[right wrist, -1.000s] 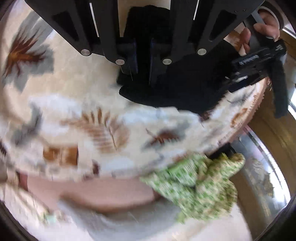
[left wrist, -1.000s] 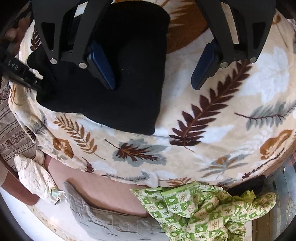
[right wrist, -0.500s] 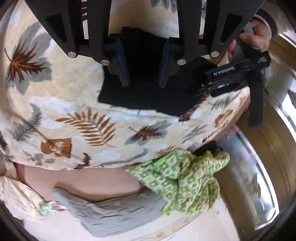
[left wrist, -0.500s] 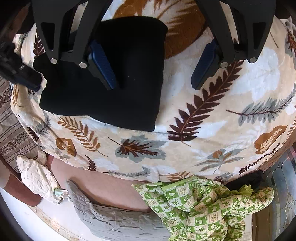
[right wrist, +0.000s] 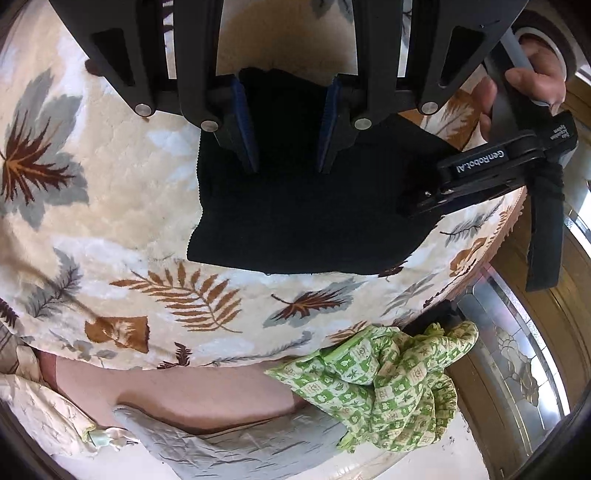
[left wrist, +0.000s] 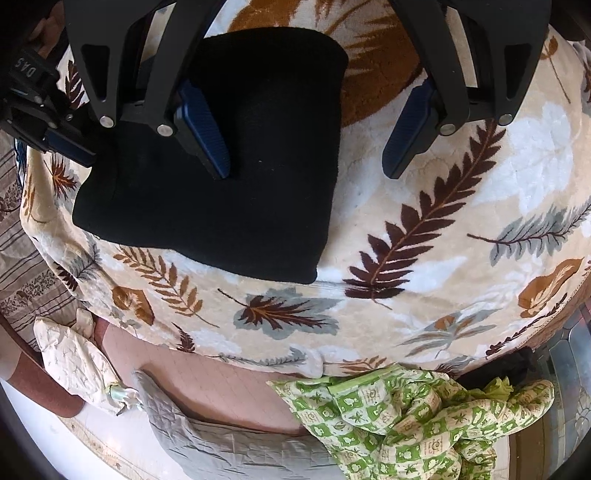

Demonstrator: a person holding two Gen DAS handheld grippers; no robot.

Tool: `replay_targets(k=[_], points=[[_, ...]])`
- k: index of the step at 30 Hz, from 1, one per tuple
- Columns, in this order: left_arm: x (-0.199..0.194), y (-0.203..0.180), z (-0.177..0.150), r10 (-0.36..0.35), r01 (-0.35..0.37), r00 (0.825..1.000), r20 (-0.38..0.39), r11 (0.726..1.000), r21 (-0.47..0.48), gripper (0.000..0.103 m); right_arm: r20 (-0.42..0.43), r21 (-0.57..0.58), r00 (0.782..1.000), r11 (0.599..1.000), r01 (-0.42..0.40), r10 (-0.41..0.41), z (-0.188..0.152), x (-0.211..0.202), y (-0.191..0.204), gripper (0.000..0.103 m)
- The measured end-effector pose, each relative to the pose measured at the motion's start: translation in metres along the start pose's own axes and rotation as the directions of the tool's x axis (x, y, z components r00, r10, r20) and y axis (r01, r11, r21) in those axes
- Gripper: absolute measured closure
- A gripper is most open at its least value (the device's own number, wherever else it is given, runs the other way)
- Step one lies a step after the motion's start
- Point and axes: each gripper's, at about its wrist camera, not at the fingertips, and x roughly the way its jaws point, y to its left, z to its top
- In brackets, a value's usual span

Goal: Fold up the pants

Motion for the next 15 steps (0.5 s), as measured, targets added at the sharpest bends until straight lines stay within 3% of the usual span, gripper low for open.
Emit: replay_targets(k=[15], points=[[-0.015,-0.009,-0.012,0.012,-0.012,1.000,0.003,1.000,0.028,0.018,0.011,0.016,1.000,1.000,0.010,-0.010,-0.004,-0.024,0.001,0.063]])
